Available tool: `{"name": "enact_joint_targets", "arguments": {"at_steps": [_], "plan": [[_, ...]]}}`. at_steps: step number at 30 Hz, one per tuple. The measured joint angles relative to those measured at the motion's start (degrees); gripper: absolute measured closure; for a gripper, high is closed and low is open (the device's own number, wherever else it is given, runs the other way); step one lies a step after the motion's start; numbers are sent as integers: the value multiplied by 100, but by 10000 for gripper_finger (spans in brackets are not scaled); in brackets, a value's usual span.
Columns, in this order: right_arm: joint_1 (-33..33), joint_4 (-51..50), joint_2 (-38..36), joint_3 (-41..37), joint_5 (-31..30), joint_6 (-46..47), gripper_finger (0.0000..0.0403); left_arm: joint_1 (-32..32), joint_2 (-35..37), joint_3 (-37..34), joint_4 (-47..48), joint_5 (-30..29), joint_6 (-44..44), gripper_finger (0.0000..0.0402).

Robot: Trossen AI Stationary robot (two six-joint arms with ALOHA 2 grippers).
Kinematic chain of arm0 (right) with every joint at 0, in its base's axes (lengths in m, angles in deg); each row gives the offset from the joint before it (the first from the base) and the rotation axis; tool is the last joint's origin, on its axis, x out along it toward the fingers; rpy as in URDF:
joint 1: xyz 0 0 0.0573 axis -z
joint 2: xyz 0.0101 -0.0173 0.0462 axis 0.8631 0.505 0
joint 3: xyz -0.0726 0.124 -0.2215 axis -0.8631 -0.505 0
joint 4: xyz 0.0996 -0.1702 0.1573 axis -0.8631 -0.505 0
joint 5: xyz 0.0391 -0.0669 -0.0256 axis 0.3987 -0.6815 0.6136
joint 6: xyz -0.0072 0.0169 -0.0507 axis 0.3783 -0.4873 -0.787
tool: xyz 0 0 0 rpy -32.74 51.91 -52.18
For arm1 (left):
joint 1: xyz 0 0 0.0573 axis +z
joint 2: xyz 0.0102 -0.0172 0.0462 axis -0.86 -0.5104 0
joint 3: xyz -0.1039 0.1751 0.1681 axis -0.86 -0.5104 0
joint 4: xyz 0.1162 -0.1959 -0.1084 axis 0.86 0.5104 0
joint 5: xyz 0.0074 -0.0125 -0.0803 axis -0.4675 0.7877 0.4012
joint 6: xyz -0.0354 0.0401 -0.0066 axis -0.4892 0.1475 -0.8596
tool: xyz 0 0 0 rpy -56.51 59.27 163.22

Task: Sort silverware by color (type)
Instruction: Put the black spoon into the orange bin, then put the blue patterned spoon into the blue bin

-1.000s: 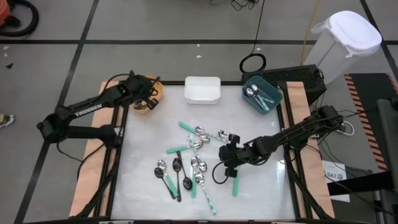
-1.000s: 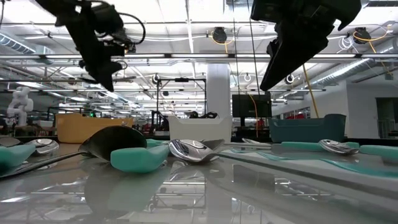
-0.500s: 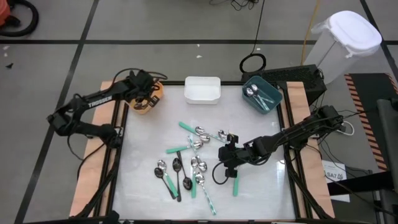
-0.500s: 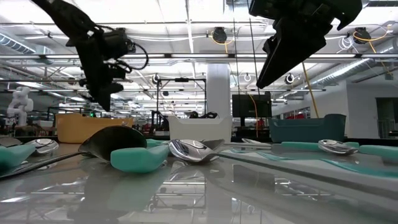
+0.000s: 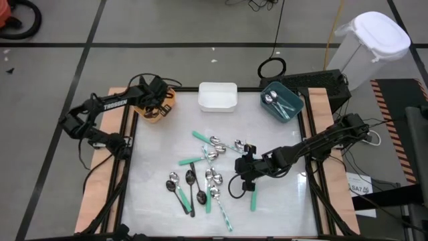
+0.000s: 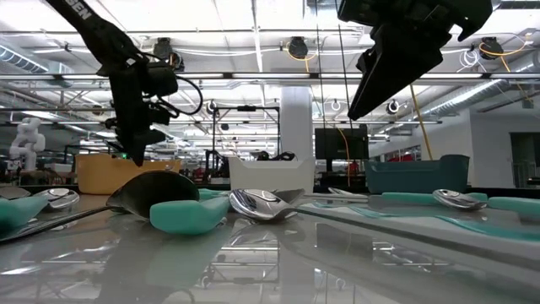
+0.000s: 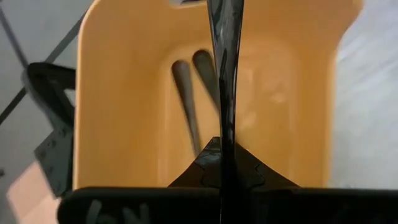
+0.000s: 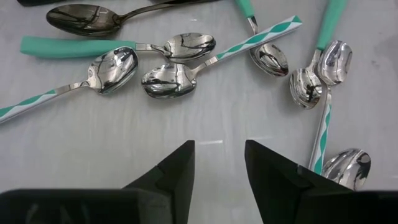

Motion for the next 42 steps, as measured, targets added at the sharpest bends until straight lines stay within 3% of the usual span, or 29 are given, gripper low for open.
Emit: {"name": "enact_joint_targets", "arguments": {"at_steps": [15,30,37,42], "plan": [[1,2,0,0,-1,0,268,25,0,0,577,3,469,398],[0,48,0,0,-1,17,268,-37,2,0,515,14,-12,336],[0,48,0,0,1,4,268,-538,58,0,506,16,-244,335],[2,48,0,0,-1,3,268,-1356,372,2,740,18,-726,334]]}}
